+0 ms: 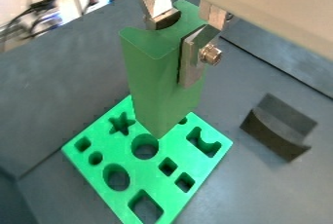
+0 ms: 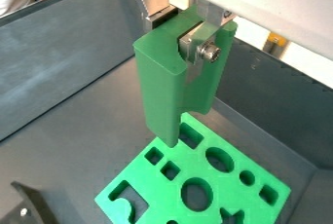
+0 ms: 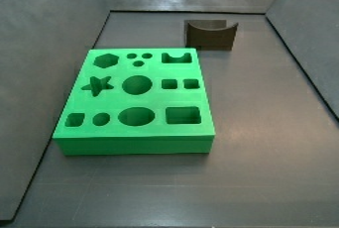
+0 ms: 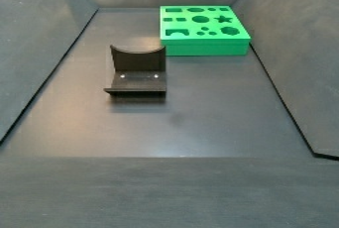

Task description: Insert the arch object.

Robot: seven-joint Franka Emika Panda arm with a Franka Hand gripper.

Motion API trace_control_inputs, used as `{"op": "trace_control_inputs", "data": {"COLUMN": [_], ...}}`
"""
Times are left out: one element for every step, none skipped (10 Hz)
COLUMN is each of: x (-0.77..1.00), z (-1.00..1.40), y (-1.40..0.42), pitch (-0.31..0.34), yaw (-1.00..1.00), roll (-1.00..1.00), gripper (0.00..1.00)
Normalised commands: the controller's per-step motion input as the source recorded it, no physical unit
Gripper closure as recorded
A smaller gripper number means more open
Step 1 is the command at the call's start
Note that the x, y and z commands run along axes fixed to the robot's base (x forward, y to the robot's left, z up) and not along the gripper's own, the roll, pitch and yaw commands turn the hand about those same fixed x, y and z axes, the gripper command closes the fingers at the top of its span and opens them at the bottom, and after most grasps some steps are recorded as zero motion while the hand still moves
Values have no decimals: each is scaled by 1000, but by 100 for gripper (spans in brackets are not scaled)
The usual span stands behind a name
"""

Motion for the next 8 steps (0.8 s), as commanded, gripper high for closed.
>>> {"op": "trace_control_inputs", "data": {"x": [0,0,0,0,0,54,86,69], "z": [-571,-617,-686,-703,-734,-726,-703,-683], "y": [46,66,77,83,171,457,523,540], "pitch": [79,87,91,94,99,90,76,63], "yaw": [-960,-951,-957,-957,-874,-577,-497,-477], "roll": [11,11,7,3,17,41,57,60], "gripper": [100,100,100,100,100,100,100,100]}}
